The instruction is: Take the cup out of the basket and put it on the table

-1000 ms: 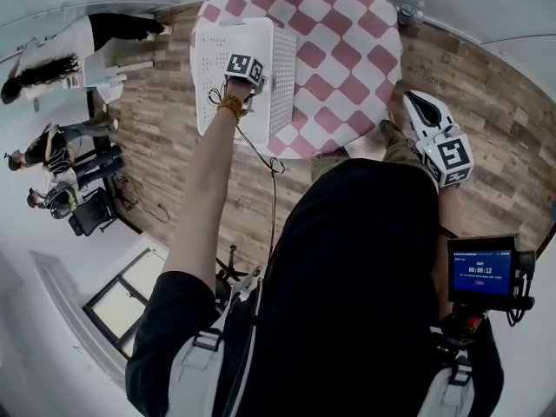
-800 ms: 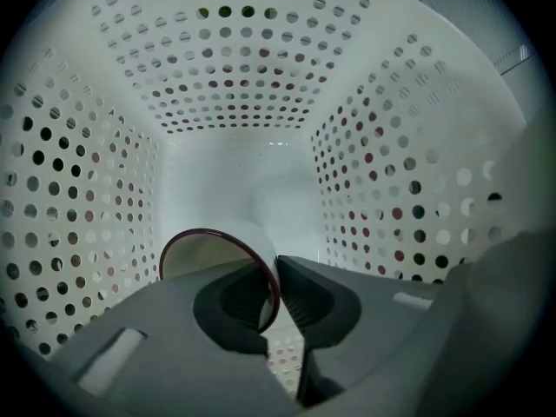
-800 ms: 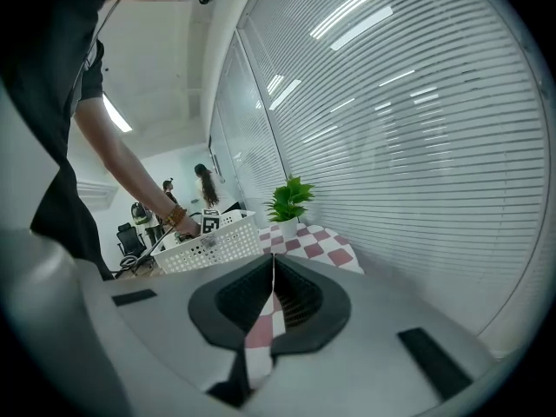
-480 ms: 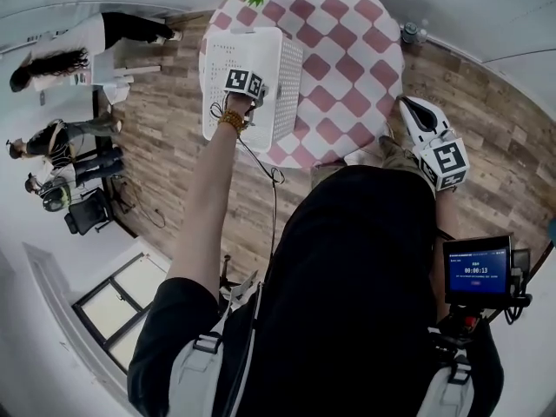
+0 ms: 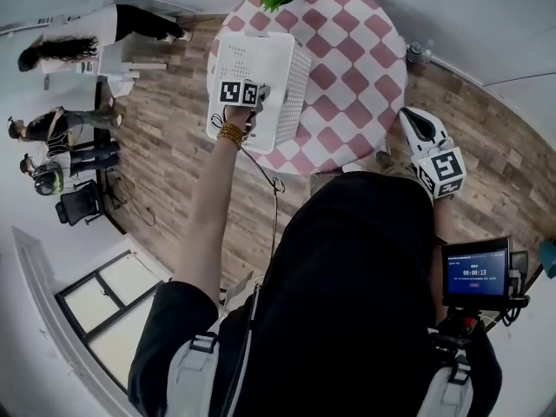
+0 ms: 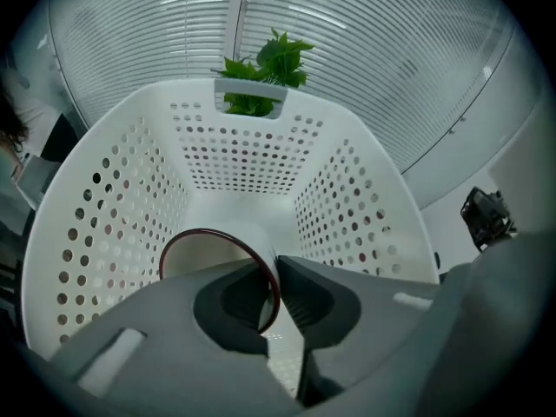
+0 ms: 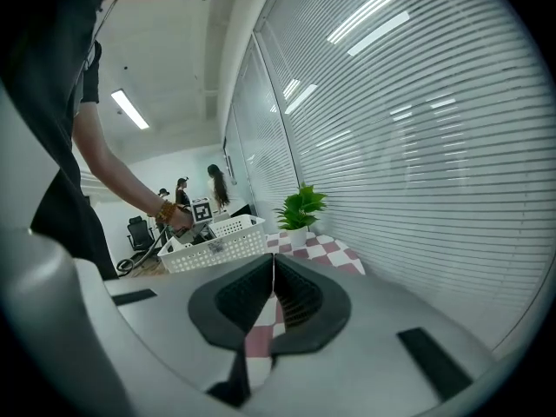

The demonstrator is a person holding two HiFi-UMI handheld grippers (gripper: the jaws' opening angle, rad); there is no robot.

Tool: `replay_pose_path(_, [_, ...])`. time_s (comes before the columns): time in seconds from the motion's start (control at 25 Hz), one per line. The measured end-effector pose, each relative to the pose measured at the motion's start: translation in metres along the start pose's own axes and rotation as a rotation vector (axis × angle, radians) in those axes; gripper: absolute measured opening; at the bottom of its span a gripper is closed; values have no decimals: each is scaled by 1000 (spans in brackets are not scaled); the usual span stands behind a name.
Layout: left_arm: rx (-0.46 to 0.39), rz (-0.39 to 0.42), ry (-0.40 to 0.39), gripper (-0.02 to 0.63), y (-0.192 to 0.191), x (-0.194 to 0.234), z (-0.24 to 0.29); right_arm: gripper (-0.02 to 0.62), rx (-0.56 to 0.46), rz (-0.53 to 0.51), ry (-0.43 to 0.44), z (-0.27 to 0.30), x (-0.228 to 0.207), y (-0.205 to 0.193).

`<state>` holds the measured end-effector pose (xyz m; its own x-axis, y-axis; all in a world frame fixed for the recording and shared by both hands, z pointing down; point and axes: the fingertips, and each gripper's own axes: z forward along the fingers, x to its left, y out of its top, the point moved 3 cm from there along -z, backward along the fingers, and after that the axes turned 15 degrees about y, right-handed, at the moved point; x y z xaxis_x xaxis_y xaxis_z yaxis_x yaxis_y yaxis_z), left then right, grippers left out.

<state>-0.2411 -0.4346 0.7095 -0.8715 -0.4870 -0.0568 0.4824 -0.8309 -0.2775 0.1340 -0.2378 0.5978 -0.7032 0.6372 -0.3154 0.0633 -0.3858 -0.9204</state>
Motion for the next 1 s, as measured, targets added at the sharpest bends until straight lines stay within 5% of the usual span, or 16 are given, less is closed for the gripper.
replay_pose_path(0.76, [-382,-140,-4,35,26,-11,-83,11,18,-80,105,19,15,8])
replay_pose_path(1.0, [-527,-231,-88,35,39,-31,-122,11,32,-116,150,27,22,16])
